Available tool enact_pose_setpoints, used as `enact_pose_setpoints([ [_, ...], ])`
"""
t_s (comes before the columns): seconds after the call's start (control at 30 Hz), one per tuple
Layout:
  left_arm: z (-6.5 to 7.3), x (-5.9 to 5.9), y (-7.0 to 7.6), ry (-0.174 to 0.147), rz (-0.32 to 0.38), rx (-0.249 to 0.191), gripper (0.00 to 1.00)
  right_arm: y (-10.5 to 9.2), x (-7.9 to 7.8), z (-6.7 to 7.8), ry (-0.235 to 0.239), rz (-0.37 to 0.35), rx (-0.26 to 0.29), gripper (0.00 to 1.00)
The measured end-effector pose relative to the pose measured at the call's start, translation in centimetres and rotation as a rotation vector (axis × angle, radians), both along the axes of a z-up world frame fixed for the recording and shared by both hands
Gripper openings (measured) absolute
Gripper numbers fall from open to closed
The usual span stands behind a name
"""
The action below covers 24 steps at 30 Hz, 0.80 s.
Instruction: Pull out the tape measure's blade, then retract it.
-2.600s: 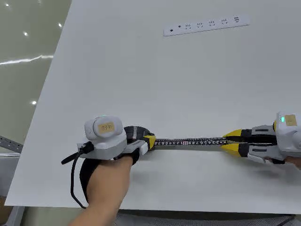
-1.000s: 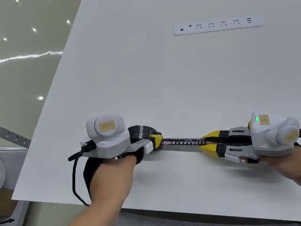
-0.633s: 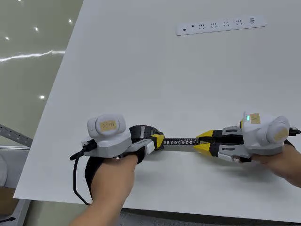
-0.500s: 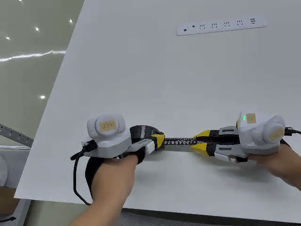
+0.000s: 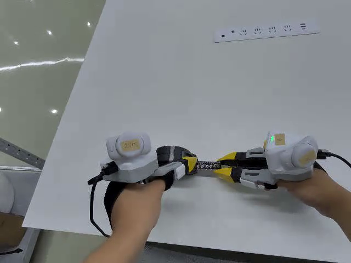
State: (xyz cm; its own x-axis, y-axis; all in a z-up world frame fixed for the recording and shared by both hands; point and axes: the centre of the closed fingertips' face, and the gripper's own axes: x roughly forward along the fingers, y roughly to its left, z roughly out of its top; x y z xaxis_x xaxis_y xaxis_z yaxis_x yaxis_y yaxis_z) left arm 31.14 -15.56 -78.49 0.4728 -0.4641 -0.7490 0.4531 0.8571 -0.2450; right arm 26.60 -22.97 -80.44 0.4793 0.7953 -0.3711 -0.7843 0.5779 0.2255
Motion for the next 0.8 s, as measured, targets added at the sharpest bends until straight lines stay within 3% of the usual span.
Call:
enact_pose_setpoints([
  [0.8, 0.1, 0.1, 0.1, 0.008, 0.006, -0.014, 0.56, 2.9, 1.2, -0.4, -0.004, 0.041, -0.012, 0.11],
])
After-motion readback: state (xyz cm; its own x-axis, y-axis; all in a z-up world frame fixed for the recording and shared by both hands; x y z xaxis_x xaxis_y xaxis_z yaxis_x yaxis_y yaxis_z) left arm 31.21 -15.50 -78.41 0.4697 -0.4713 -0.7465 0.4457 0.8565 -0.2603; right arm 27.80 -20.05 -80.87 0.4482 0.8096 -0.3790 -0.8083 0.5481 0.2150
